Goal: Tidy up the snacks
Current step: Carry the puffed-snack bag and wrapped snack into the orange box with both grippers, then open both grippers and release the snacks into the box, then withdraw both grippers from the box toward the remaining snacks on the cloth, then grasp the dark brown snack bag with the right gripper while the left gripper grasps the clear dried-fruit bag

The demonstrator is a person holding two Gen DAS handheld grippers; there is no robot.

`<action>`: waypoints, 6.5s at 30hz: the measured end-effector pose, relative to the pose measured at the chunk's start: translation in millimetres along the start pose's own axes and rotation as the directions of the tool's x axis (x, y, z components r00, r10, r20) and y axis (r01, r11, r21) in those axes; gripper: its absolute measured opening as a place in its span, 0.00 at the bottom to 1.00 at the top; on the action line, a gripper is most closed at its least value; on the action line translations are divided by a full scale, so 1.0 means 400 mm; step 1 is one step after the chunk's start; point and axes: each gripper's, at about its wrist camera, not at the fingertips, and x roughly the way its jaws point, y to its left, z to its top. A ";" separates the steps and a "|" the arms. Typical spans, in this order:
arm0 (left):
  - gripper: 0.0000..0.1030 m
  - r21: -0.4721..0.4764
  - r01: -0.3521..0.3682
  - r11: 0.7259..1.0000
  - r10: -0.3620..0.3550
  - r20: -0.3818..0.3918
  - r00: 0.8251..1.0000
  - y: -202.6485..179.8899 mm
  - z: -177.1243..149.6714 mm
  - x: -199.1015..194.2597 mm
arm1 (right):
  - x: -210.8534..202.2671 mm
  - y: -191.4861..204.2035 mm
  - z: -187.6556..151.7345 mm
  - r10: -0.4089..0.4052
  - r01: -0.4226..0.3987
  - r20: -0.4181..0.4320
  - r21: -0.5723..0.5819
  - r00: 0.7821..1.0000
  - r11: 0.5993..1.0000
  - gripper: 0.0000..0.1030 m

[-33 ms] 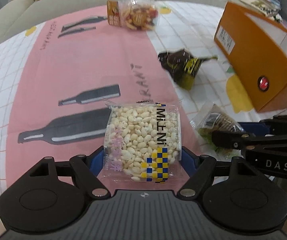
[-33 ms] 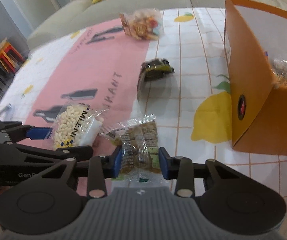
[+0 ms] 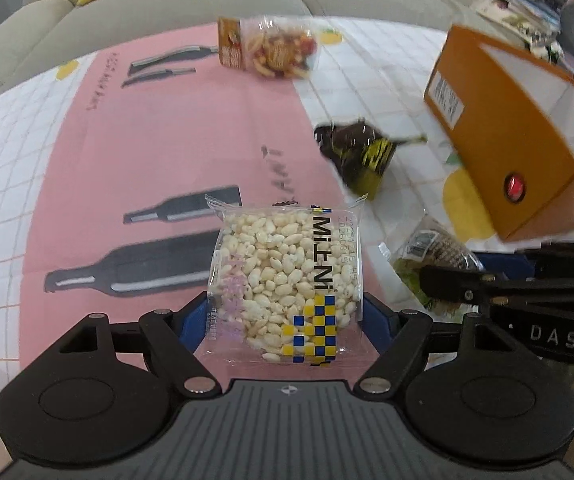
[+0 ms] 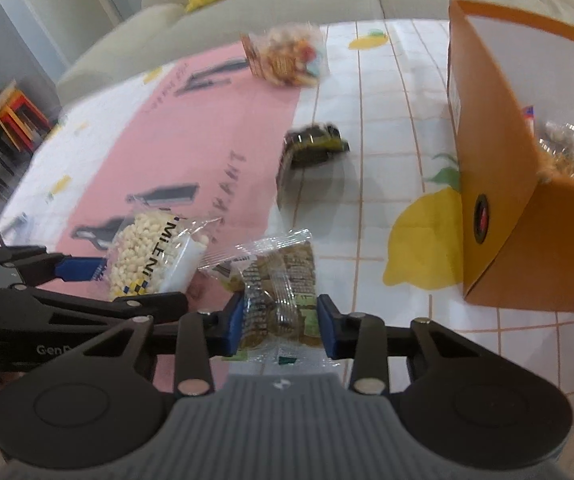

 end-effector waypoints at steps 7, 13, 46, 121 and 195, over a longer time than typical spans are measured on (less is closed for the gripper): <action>0.86 -0.009 0.030 1.000 -0.029 0.081 0.996 -0.039 0.063 -0.104 | -0.107 -0.004 0.025 -0.004 0.001 0.081 0.041 0.997 0.999 0.35; 0.86 0.030 0.102 0.994 -0.105 0.130 0.986 -0.117 0.131 -0.173 | -0.251 -0.070 0.053 -0.021 0.001 0.193 0.100 0.981 0.995 0.35; 0.86 0.162 0.349 0.923 -0.328 -0.141 0.934 -0.653 0.471 0.102 | -0.325 -0.651 0.313 -0.356 0.371 -0.124 0.132 0.926 0.919 0.35; 0.81 0.073 0.197 0.978 -0.207 0.187 0.960 -0.304 0.297 -0.206 | -0.456 -0.283 0.186 -0.384 0.330 0.212 0.252 0.899 0.910 0.73; 0.69 -0.009 0.050 0.999 -0.050 -0.007 0.999 0.088 0.196 0.104 | 0.243 0.078 0.247 -0.230 0.232 0.041 -0.302 0.972 0.925 0.42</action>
